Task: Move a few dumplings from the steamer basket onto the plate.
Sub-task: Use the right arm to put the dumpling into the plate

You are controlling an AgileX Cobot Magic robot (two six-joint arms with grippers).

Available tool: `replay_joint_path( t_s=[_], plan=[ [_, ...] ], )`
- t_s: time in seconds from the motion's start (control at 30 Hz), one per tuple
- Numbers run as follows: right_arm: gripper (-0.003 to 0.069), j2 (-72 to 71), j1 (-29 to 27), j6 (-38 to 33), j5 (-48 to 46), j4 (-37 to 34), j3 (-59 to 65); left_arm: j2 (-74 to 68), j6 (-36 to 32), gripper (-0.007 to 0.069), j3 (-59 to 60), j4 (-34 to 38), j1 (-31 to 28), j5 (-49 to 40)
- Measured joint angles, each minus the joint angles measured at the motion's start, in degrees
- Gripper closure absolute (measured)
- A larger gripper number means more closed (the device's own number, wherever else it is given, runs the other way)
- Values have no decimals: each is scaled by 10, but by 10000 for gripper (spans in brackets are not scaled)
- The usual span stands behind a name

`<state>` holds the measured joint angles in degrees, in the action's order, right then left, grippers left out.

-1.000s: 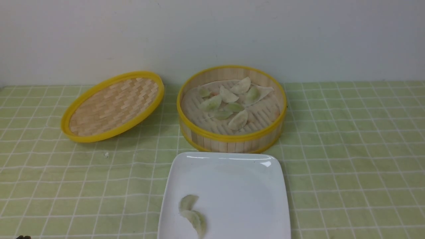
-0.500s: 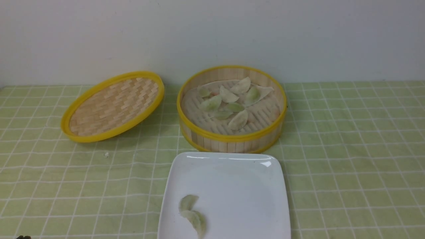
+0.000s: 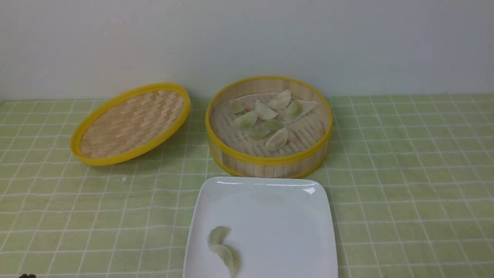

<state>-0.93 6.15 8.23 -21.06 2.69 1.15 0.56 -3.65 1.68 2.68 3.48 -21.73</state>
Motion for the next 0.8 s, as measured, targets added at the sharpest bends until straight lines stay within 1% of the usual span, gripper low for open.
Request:
replay_joint_path(
  t_s=[0.03, 0.13, 0.8],
  plan=[
    [673, 0, -16, 1, -7, 0, 1, 0, 0, 631, 0, 0, 0, 0],
    [673, 0, -38, 0, -10, -1, 1, 0, 0, 631, 0, 0, 0, 0],
    [673, 0, -41, 0, -11, -1, 1, 0, 0, 631, 0, 0, 0, 0]
  ],
)
